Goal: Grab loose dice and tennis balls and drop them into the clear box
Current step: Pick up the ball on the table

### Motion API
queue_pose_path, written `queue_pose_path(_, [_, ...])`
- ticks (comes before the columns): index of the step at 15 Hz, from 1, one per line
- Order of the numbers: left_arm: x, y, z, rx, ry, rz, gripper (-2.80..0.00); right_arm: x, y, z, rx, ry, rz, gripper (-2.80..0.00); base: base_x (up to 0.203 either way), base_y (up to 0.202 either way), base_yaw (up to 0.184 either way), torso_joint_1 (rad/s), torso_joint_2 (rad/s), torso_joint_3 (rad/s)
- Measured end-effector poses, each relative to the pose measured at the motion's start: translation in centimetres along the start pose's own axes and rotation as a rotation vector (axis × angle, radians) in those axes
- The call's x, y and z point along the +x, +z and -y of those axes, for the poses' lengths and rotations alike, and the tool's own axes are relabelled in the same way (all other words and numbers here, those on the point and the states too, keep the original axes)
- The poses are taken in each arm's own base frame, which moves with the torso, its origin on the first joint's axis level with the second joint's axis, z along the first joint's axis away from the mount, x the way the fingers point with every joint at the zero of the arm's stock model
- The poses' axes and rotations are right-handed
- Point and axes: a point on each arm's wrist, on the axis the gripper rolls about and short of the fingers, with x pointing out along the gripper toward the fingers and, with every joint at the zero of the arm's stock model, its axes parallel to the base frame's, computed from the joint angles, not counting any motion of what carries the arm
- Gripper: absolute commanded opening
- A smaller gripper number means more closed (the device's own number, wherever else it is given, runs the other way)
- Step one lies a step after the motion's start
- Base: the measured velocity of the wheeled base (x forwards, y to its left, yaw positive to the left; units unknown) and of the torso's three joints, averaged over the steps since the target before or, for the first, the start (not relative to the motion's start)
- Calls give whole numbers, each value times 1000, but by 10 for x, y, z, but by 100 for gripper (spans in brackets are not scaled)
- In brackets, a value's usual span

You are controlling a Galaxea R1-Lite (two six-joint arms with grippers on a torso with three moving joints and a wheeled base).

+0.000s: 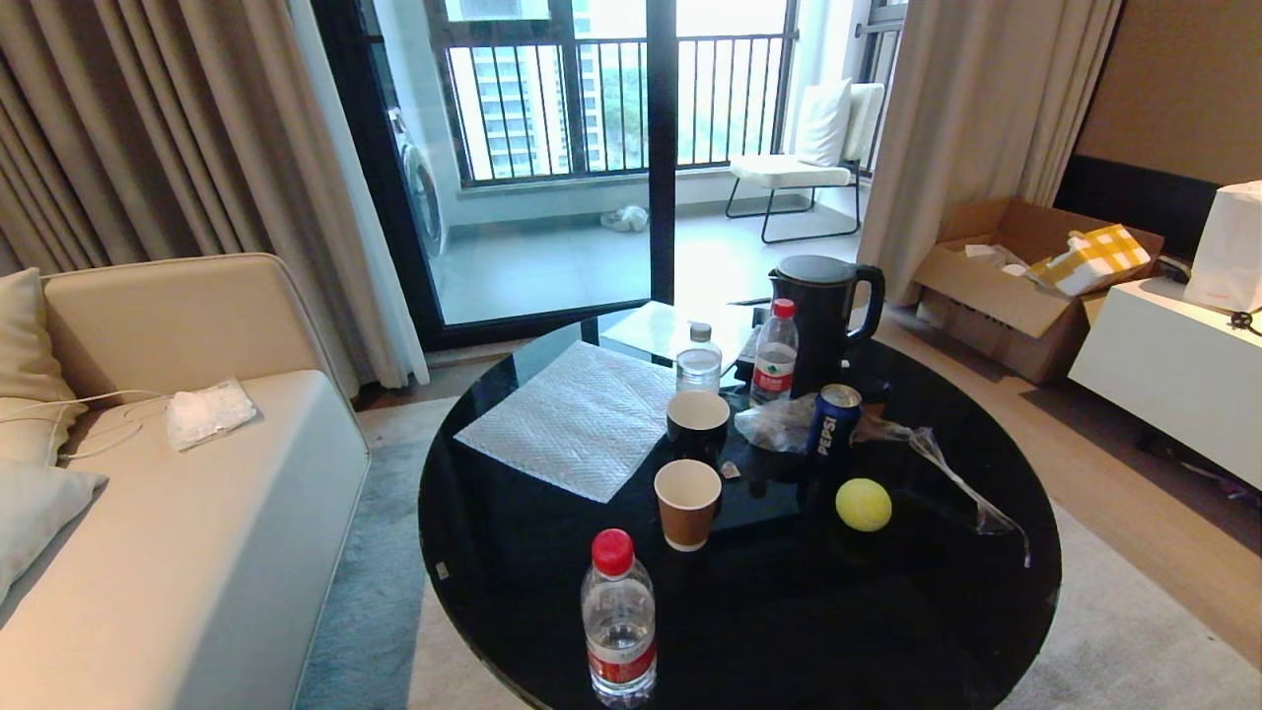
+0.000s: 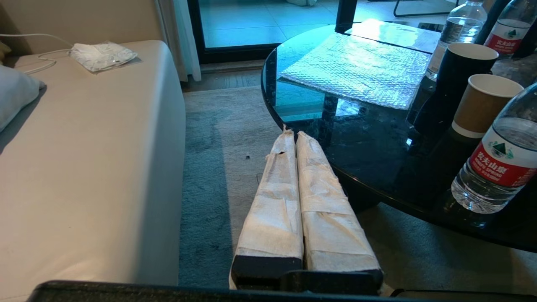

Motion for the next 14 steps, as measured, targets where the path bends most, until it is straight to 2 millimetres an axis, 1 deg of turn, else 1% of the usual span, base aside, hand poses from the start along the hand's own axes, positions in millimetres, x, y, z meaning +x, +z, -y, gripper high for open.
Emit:
queue_pose_path(4, [0, 0, 0, -1, -1, -1, -280, 0, 0, 0, 0, 0, 0, -280, 0, 0, 0, 2, 2, -160])
queue_pose_path(14, [0, 0, 0, -1, 0, 0, -280, 0, 0, 0, 1, 0, 0, -280, 0, 0, 0, 3, 1, -200])
